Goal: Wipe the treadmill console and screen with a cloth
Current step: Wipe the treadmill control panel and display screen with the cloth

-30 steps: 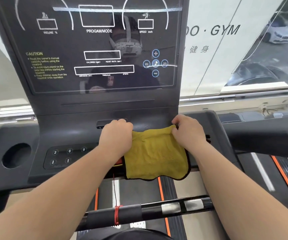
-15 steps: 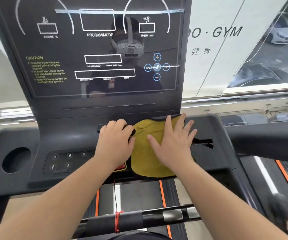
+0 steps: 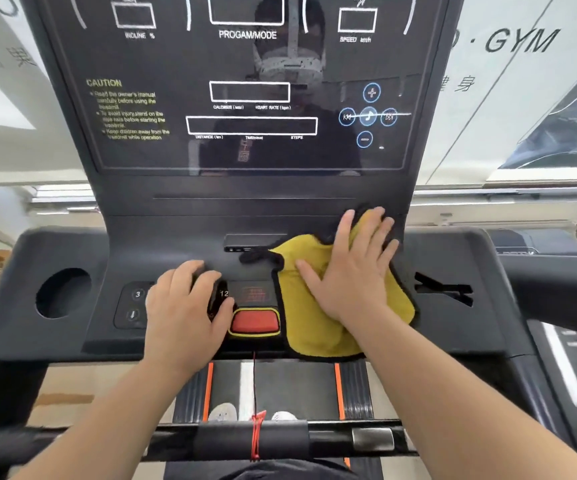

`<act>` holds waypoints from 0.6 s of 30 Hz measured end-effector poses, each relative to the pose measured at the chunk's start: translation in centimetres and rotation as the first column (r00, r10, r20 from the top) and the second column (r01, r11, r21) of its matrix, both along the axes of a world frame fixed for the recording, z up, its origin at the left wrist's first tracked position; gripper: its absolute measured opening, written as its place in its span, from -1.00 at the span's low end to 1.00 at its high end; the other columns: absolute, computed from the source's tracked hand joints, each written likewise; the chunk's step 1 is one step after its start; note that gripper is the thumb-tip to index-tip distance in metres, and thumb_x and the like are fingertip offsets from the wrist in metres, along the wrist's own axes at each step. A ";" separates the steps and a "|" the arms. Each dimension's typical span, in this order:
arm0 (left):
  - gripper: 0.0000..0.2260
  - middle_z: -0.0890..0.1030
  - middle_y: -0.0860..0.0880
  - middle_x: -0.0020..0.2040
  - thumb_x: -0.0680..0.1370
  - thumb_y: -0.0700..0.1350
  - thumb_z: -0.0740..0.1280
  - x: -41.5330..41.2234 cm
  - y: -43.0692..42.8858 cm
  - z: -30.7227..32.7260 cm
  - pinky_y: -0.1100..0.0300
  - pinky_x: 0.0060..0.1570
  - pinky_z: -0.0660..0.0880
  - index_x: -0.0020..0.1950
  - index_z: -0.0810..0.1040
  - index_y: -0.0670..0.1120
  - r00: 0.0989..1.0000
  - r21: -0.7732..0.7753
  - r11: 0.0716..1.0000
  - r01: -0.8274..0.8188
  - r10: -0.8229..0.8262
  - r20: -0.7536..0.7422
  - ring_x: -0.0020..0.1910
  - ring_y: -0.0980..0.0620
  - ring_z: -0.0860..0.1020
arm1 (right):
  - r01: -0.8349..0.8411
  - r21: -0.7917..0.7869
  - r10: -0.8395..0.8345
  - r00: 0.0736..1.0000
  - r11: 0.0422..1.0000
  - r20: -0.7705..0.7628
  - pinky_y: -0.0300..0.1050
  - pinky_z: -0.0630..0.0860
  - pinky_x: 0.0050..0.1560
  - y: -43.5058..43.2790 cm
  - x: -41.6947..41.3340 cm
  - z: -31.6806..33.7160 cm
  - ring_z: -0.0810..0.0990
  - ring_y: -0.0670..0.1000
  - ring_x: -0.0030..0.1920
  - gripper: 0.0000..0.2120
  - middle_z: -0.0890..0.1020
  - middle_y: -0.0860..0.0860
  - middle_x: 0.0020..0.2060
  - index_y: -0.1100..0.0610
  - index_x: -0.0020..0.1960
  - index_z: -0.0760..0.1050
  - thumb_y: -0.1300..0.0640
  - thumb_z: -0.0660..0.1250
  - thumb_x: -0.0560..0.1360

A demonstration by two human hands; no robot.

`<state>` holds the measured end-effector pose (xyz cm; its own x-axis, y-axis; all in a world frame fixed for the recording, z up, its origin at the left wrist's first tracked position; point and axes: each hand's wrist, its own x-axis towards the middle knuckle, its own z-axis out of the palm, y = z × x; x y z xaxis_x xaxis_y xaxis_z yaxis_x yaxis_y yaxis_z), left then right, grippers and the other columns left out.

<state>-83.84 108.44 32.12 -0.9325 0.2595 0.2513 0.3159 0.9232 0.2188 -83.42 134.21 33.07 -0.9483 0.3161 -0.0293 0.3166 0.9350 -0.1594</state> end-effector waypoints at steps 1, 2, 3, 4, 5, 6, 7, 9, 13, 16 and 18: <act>-0.58 0.54 -0.13 0.27 0.49 0.16 0.24 0.0 -0.1 -0.2 -0.15 0.11 0.42 0.16 0.62 -0.09 1.000 0.007 1.000 -0.007 0.007 0.008 0.18 -0.23 0.48 | -0.142 0.027 0.142 0.990 0.989 0.015 0.40 -0.20 0.56 -0.2 0.6 -0.1 -0.27 0.35 0.62 -0.04 -0.25 0.26 0.63 0.11 0.65 -0.31 -0.51 -0.11 0.54; -0.58 0.54 -0.14 0.27 0.49 0.16 0.24 0.0 -0.1 -0.2 -0.15 0.12 0.41 0.16 0.61 -0.09 1.000 0.015 1.000 -0.014 0.013 0.011 0.19 -0.23 0.47 | -0.289 0.037 0.288 0.957 0.956 0.048 0.41 -0.19 0.58 -0.2 1.3 -0.3 -0.27 0.29 0.63 -0.10 -0.23 0.19 0.65 0.08 0.65 -0.31 -0.47 -0.12 0.58; -0.58 0.53 -0.14 0.28 0.50 0.16 0.24 -0.1 -0.1 -0.3 -0.15 0.13 0.40 0.16 0.61 -0.10 1.000 0.023 1.000 -0.016 0.016 0.011 0.20 -0.24 0.47 | -0.417 0.037 0.413 0.907 0.908 0.087 0.40 -0.17 0.59 -0.1 2.2 -0.4 -0.28 0.22 0.64 -0.15 -0.21 0.11 0.67 0.07 0.65 -0.32 -0.43 -0.15 0.60; -0.58 0.53 -0.14 0.28 0.50 0.16 0.24 -0.2 -0.1 -0.3 -0.15 0.14 0.39 0.16 0.61 -0.10 1.000 0.029 0.999 -0.016 0.016 0.006 0.20 -0.24 0.47 | -0.506 0.032 0.500 0.858 0.862 0.122 0.37 -0.14 0.60 0.4 3.2 -0.5 -0.29 0.16 0.65 -0.18 -0.20 0.06 0.67 0.06 0.65 -0.34 -0.41 -0.17 0.62; -0.58 0.53 -0.15 0.27 0.50 0.16 0.24 -0.2 -0.1 -0.3 -0.15 0.15 0.38 0.16 0.61 -0.10 1.000 0.034 0.999 -0.015 0.015 0.001 0.20 -0.24 0.47 | -0.560 0.030 0.550 0.822 0.828 0.151 0.34 -0.14 0.61 1.2 4.1 -0.7 -0.31 0.12 0.64 -0.20 -0.21 0.03 0.67 0.06 0.65 -0.35 -0.40 -0.20 0.62; -0.58 0.54 -0.15 0.27 0.51 0.16 0.24 -0.3 -0.1 -0.3 -0.15 0.16 0.38 0.16 0.61 -0.11 1.000 0.041 0.999 -0.013 0.013 -0.003 0.20 -0.25 0.47 | -0.577 0.037 0.564 0.808 0.816 0.168 0.31 -0.15 0.62 2.4 5.0 -0.7 -0.33 0.10 0.64 -0.20 -0.23 0.01 0.66 0.06 0.64 -0.36 -0.41 -0.23 0.62; -0.58 0.54 -0.15 0.27 0.51 0.16 0.23 -0.2 -0.1 -0.3 -0.15 0.17 0.37 0.16 0.61 -0.11 1.000 0.050 0.999 -0.012 0.012 -0.007 0.20 -0.25 0.48 | -0.562 0.052 0.546 0.819 0.826 0.178 0.29 -0.14 0.62 3.9 5.6 -0.8 -0.33 0.09 0.63 -0.19 -0.24 0.01 0.65 0.07 0.64 -0.36 -0.43 -0.27 0.61; -0.58 0.54 -0.15 0.27 0.53 0.15 0.21 -0.2 -0.1 -0.4 -0.16 0.18 0.37 0.16 0.61 -0.12 1.000 0.067 0.998 -0.014 0.016 -0.015 0.19 -0.25 0.49 | -0.437 0.091 0.417 0.891 0.895 0.180 0.28 -0.13 0.63 6.7 6.2 -0.6 -0.32 0.11 0.63 -0.11 -0.25 0.04 0.65 0.09 0.65 -0.32 -0.49 -0.37 0.54; -0.59 0.54 -0.15 0.28 0.55 0.14 0.20 -0.1 -0.1 -0.8 -0.16 0.18 0.36 0.16 0.61 -0.12 1.000 0.061 0.998 -0.003 0.005 -0.029 0.19 -0.26 0.49 | -0.060 0.034 0.054 0.985 0.998 0.164 0.26 -0.27 0.60 6.4 4.2 0.0 -0.30 0.20 0.64 0.03 -0.27 0.19 0.64 0.21 0.65 -0.30 -0.52 -0.40 0.47; -0.59 0.53 -0.15 0.30 0.56 0.13 0.18 0.0 -0.1 -0.8 -0.15 0.20 0.33 0.17 0.60 -0.12 1.000 0.064 0.998 -0.003 0.005 -0.017 0.22 -0.26 0.47 | 0.018 -0.018 -0.016 0.996 1.000 0.086 0.31 -0.16 0.61 1.6 2.3 -0.2 -0.22 0.27 0.65 0.00 -0.20 0.27 0.64 0.28 0.64 -0.23 -0.47 -0.24 0.52; -0.60 0.53 -0.16 0.30 0.57 0.12 0.17 0.0 -0.2 -0.7 -0.16 0.21 0.33 0.18 0.59 -0.13 1.000 0.070 0.998 -0.004 0.005 -0.010 0.23 -0.26 0.46 | -0.141 0.018 0.140 0.989 0.990 0.045 0.30 -0.11 0.61 -1.2 1.9 -0.3 -0.17 0.26 0.65 -0.06 -0.15 0.24 0.65 0.24 0.65 -0.20 -0.43 -0.18 0.57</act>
<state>-83.79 108.27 31.39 -0.9309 0.2365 0.2783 0.3140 0.9074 0.2794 -81.47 132.98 32.73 -0.9812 0.1813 -0.0662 0.1885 0.9737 -0.1283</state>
